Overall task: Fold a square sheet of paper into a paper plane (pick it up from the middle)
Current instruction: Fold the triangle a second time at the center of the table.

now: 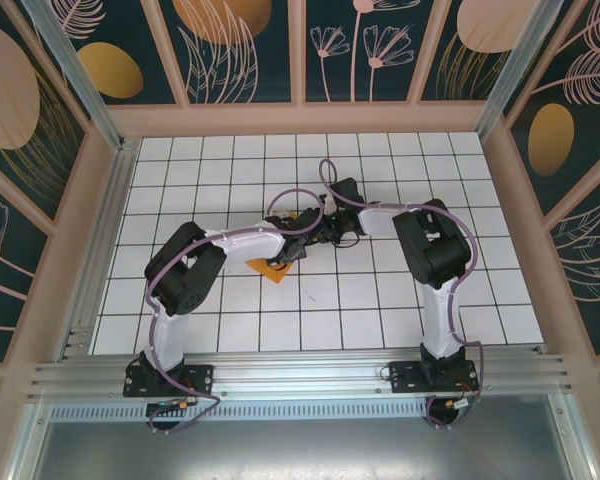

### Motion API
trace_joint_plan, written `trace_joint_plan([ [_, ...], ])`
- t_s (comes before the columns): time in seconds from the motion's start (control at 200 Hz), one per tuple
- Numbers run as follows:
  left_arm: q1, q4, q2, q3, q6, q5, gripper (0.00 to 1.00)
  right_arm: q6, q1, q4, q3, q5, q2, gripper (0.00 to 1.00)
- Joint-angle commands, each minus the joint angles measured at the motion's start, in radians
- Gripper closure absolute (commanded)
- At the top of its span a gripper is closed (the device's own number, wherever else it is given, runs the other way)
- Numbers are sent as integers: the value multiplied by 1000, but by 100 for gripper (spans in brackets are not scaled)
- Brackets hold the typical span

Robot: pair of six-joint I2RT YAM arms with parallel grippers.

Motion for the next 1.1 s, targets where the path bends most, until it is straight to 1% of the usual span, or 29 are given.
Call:
trace_joint_plan([
  [0.0, 9, -41, 48, 4, -11, -5, 93, 3, 4, -14, -35, 3, -3, 82],
  [0.15, 8, -37, 51, -17, -17, 2, 93, 19, -20, 49, -54, 21, -94, 78],
  [0.23, 10, -41, 54, -17, -17, 5, 92, 19, -32, 56, -78, 60, -147, 76],
  [0.43, 10, -40, 61, -24, -14, 22, 88, 27, -47, 110, -221, 135, -261, 74],
  [0.631, 10, -36, 52, -33, -15, 29, 74, 27, -46, 107, -254, 146, -276, 75],
  [0.771, 10, -32, 49, -39, -18, 28, 67, 25, -48, 106, -258, 154, -283, 75],
  [1.096, 12, -8, 29, -29, -9, 43, 69, 16, -48, 95, -257, 149, -277, 75],
])
